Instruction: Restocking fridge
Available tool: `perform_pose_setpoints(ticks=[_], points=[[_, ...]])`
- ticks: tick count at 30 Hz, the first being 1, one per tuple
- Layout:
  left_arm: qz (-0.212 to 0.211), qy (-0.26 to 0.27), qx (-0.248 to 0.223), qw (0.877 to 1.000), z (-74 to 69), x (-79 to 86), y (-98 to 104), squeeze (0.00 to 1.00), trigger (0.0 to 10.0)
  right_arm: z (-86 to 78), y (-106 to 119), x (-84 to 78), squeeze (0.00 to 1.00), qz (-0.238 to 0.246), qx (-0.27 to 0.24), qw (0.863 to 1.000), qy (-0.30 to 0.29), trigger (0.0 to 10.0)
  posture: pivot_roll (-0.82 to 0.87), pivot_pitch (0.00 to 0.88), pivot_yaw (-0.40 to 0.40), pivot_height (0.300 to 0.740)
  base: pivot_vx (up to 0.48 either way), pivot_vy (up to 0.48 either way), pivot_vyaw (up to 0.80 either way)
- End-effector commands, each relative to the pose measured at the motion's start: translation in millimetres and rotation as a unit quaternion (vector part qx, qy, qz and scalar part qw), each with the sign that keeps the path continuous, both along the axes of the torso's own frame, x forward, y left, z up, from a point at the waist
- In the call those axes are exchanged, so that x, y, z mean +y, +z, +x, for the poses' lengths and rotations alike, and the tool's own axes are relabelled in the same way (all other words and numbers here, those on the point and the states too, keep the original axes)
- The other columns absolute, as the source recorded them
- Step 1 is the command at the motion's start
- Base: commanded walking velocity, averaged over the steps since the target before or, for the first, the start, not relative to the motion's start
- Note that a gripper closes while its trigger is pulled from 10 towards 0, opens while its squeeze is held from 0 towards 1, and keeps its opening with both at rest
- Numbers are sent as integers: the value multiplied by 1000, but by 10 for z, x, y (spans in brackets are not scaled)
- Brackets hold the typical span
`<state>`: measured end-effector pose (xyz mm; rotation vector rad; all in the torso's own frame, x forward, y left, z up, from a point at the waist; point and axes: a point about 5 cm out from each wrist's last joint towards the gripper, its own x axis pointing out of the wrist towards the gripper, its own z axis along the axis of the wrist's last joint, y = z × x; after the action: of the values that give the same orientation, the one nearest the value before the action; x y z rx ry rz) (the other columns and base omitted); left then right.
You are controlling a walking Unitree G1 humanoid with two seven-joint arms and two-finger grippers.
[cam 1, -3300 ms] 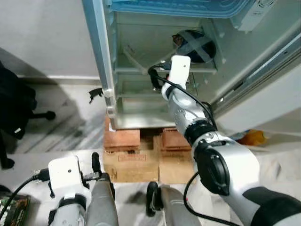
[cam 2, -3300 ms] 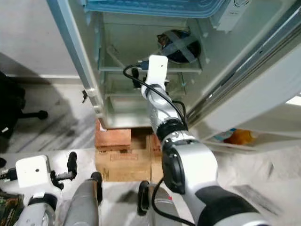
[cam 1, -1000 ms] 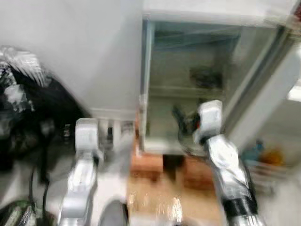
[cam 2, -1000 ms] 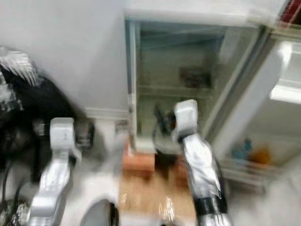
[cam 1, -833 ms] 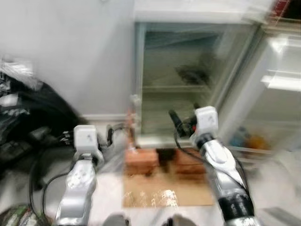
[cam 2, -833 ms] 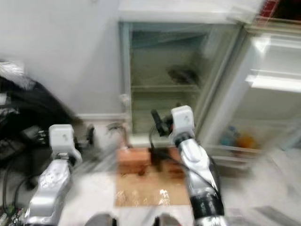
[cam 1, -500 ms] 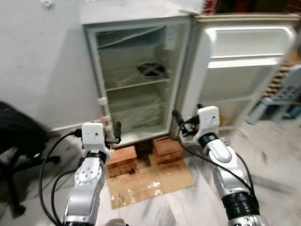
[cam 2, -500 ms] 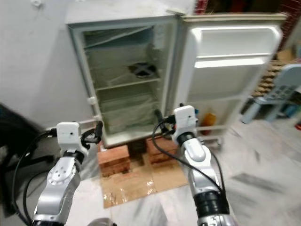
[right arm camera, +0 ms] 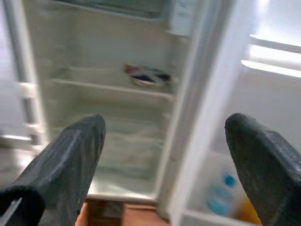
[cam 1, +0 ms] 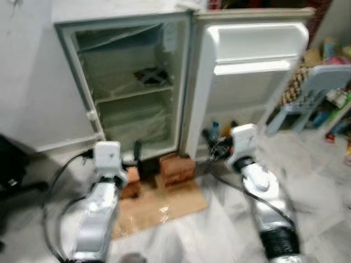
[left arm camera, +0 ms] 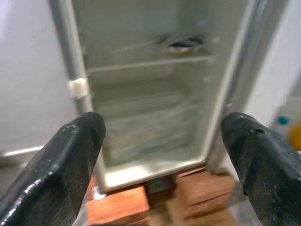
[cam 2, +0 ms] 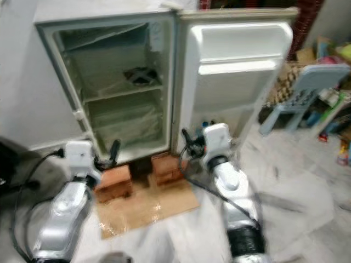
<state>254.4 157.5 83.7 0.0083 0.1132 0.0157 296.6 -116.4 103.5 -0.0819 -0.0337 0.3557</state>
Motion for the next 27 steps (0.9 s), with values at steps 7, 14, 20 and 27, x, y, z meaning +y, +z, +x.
perform_pose_setpoints(ticks=[7,14,20,27], points=[[-5,-10,-6,1000,38,-81,44,0,10000,48,47,-133,0,-11,-8,1000,-21,10000,43,45,-28,740,339,-336,645],[-3,-8,-3,1000,33,-79,38,0,10000,63,56,-159,0,-16,-9,1000,-25,10000,43,52,-32,740,333,-342,0],[-2,-6,-7,1000,29,-89,45,0,10000,79,56,-161,0,-10,-8,1000,-27,10000,47,56,-34,740,270,-292,0],[-3,-17,-13,1000,19,-101,63,0,10000,81,51,-153,0,-12,-8,1000,-25,10000,47,56,-34,740,0,-155,0]])
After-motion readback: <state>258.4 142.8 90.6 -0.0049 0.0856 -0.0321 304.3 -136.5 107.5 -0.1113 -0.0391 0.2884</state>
